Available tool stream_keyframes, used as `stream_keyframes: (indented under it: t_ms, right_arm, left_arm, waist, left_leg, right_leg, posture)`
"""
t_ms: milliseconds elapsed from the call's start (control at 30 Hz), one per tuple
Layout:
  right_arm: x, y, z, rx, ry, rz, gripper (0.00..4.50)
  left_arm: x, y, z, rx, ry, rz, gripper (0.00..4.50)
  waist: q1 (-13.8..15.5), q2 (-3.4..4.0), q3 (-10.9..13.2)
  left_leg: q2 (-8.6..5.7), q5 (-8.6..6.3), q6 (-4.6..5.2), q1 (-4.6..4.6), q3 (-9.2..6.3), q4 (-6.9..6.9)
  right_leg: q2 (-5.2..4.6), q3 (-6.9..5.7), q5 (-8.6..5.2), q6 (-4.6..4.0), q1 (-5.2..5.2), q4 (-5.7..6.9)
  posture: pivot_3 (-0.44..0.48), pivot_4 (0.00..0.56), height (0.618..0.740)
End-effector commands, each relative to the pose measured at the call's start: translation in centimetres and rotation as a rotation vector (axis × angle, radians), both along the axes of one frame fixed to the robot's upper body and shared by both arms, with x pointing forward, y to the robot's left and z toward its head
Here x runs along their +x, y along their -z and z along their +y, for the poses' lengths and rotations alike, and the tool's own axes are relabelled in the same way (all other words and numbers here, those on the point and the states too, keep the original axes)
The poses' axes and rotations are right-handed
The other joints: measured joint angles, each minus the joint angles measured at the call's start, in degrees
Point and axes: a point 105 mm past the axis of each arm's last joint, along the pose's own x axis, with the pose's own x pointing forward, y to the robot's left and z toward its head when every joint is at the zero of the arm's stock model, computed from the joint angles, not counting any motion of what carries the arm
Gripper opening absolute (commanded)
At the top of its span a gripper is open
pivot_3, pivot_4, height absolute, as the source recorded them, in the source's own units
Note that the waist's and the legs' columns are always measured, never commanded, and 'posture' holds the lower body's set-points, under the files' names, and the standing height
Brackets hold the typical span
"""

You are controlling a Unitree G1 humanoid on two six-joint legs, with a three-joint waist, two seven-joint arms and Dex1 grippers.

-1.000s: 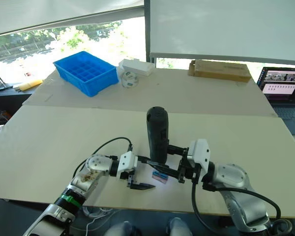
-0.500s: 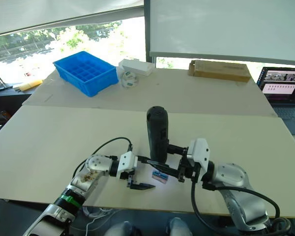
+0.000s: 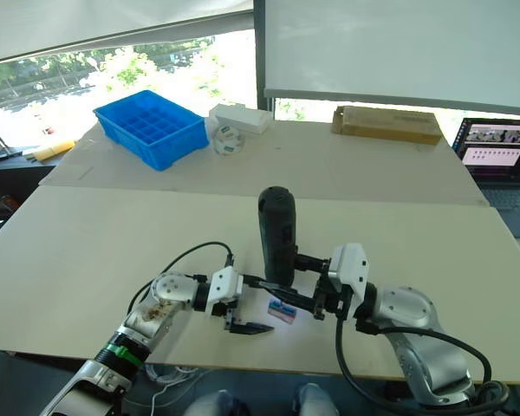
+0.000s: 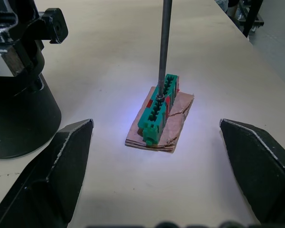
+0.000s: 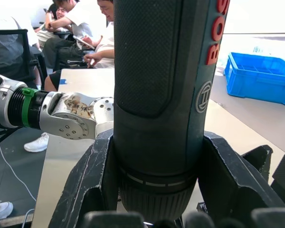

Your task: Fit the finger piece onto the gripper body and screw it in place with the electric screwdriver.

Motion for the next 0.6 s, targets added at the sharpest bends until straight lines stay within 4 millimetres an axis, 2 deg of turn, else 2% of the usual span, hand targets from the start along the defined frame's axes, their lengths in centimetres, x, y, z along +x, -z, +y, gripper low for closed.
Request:
stream_keyframes:
  t_ms: [33,367,600]
  right_arm:
    - [0.1,-0.1,-0.2,-0.007,0.011,0.008,1.92]
    - [-0.1,-0.6,-0.2,0.014,0.015,-0.004,1.92]
    - [-0.4,-2.3,-0.5,0.052,0.003,-0.061,1.92]
  left_arm:
    - [-0.6,1.0,-0.2,0.025,0.009,0.029,4.48]
    - [-0.5,0.9,-0.3,0.019,0.007,0.027,4.48]
    - [-0.3,0.4,0.2,0.005,0.01,0.019,4.48]
  waist:
    - [0.0,0.0,0.0]
    - [0.02,0.01,0.0]
    - [-0.01,0.0,0.0]
  left_leg:
    - [0.0,0.0,0.0,0.0,0.0,0.0]
    - [0.0,0.0,0.0,0.03,-0.01,0.0]
    - [0.0,0.0,0.0,0.02,-0.01,0.0]
  right_leg:
    - [0.0,0.0,0.0,0.0,0.0,0.0]
    - [-0.02,0.0,0.0,0.0,0.04,0.0]
    - [-0.02,0.0,0.0,0.0,0.03,0.0]
  posture:
    - [0.0,0.15,0.74]
    - [0.0,0.15,0.74]
    - [0.0,0.15,0.74]
